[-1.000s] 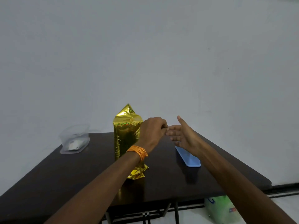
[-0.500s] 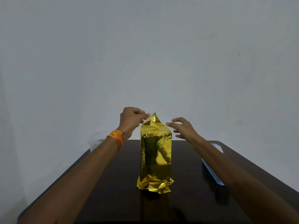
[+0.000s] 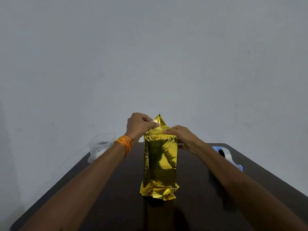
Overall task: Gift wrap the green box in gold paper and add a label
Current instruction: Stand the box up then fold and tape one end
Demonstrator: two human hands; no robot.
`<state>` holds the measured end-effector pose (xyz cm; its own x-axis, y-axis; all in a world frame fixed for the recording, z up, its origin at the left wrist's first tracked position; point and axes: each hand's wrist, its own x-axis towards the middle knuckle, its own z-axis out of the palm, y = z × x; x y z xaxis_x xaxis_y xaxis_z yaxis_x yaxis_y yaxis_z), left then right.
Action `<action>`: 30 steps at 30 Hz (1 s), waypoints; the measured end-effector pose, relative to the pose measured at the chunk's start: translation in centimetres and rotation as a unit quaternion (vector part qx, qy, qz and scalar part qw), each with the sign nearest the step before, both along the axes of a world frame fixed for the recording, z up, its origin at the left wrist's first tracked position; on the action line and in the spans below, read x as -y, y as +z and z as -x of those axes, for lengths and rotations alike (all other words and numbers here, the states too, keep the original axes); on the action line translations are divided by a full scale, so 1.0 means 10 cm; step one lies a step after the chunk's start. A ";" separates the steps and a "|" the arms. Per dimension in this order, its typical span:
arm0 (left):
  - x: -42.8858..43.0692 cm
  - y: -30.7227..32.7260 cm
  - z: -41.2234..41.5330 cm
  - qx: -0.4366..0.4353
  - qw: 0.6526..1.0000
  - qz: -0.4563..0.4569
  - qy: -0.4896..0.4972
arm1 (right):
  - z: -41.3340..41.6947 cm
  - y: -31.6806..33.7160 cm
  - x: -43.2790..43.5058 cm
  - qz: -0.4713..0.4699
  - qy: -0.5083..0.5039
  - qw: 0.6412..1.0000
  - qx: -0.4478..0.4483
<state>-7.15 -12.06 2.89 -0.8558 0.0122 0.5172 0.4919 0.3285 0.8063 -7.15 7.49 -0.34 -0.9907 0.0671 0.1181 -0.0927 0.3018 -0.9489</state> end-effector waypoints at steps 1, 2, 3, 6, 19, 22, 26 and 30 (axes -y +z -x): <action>0.00 -0.01 0.02 -0.005 1.000 0.009 0.006 | 0.00 0.00 0.00 -0.002 0.001 1.000 -0.002; 0.00 -0.01 0.04 -0.009 1.000 0.019 0.013 | -0.01 0.01 0.00 -0.002 0.001 1.000 -0.003; 0.01 -0.02 0.06 -0.013 0.999 0.031 0.023 | -0.02 0.00 0.00 -0.001 0.002 1.000 -0.002; 0.04 -0.06 0.11 -0.008 0.997 0.062 0.047 | -0.03 0.00 -0.01 -0.001 0.008 1.000 -0.002; 0.10 -0.07 0.17 0.223 0.969 -0.105 -0.024 | 0.01 0.00 -0.01 -0.010 0.020 1.000 0.000; 0.07 -0.13 0.24 0.229 0.961 -0.155 -0.021 | 0.00 0.01 -0.02 -0.010 0.023 1.000 -0.001; 0.15 -0.22 0.32 0.225 0.953 -0.198 -0.044 | 0.00 -0.01 -0.04 -0.015 0.027 1.000 -0.003; 0.14 -0.25 0.28 0.227 0.964 -0.125 -0.067 | 0.03 -0.02 -0.03 -0.020 0.025 0.999 -0.006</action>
